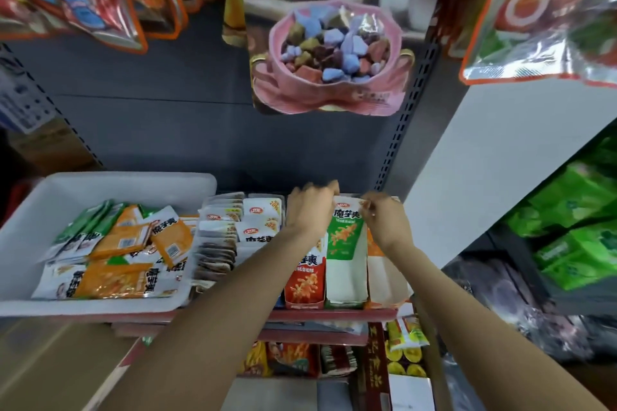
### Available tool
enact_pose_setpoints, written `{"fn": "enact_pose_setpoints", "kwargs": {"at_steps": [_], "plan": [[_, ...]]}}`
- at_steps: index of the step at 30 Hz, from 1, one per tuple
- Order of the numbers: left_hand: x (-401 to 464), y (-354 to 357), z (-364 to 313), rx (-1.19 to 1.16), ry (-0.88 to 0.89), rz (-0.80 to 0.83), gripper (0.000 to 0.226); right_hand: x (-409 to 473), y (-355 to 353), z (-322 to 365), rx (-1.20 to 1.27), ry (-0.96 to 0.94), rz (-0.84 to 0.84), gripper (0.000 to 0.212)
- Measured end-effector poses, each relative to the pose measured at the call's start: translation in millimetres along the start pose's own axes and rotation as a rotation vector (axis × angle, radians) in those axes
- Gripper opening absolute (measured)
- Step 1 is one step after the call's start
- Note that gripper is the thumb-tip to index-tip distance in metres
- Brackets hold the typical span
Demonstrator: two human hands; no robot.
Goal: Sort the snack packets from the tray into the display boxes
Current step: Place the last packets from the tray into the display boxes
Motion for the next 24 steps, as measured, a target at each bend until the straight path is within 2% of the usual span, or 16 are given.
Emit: {"fn": "enact_pose_setpoints", "kwargs": {"at_steps": [4,8,15,18,24], "plan": [[-4.9,14.2,1.1,0.104,-0.001,0.073,0.024,-3.6,5.7,7.3,-0.142,-0.082,0.043,0.027],[-5.4,9.1,7.3,0.015,-0.017,0.067,0.02,-9.9,5.9,13.7,-0.155,-0.08,0.002,0.023],[-22.6,-55.5,48.8,-0.307,-0.131,-0.176,0.024,-23.0,18.2,75.8,0.111,-0.159,0.01,0.022],[-40.5,-87.2,87.9,-0.354,-0.18,-0.276,0.024,-30.1,35.0,122.3,0.201,-0.224,0.021,0.021],[-87.4,-121.7,215.7,-0.273,-0.355,-0.344,0.011,-53.4,98.5,231.4,0.242,-0.335,0.173,0.023]]}}
Point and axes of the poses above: each hand's wrist, its own x-axis towards the middle knuckle, its own y-axis out of the palm, z = x × y, the point moved 4 cm from there along x, towards the middle knuckle, and after that the axes turned 13 degrees about -z, right-handed, at the moved point
